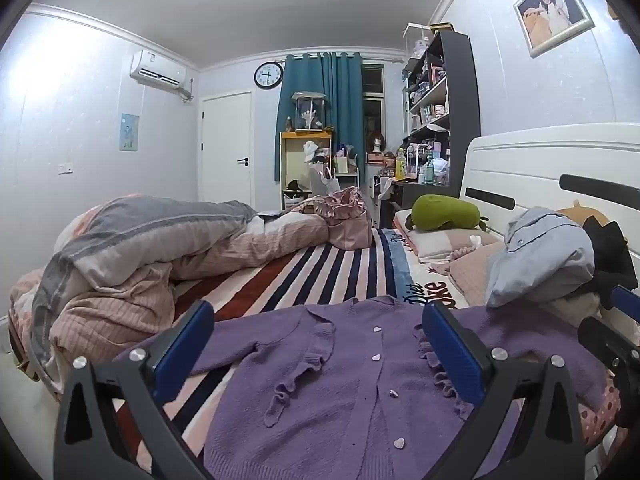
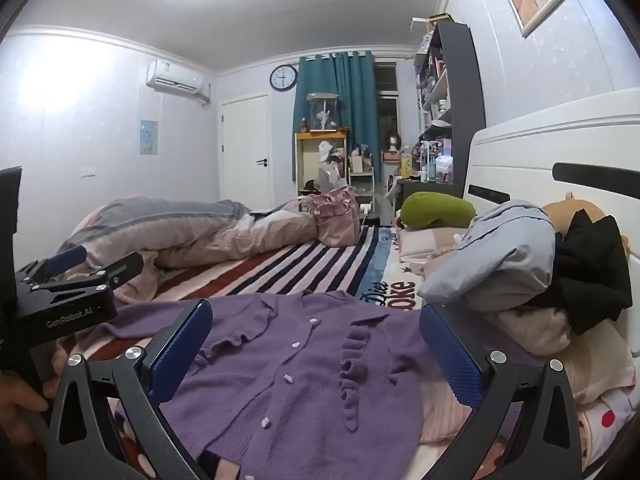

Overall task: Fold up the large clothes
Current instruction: 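Move both tools toward the purple cardigan spread on the bed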

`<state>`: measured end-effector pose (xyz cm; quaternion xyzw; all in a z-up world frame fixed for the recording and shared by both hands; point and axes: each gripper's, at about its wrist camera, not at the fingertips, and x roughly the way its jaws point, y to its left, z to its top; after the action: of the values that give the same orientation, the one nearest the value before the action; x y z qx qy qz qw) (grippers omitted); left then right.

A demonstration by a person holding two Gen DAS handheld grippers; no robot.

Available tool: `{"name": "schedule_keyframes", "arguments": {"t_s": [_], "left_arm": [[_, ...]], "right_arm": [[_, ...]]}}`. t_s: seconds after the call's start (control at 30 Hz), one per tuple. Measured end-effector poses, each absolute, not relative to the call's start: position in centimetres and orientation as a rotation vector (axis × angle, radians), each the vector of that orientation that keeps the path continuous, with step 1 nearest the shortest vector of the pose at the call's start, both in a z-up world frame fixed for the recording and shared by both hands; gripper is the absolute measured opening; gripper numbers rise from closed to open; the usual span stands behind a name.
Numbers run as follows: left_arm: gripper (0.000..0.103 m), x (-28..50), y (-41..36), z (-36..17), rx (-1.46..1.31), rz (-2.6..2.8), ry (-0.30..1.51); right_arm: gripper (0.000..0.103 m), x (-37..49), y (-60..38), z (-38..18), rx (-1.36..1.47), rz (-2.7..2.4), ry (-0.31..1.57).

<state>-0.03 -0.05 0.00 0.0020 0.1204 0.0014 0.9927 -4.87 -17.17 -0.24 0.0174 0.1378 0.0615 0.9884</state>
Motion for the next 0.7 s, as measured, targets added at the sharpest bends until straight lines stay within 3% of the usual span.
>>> {"name": "schedule_keyframes", "arguments": {"t_s": [0.7], "left_arm": [[0.103, 2.3, 6.2, -2.1, -0.033, 0.058, 0.315]], "right_arm": [[0.103, -2.0, -14.0, -1.5, 0.04, 0.138, 0.34]]}}
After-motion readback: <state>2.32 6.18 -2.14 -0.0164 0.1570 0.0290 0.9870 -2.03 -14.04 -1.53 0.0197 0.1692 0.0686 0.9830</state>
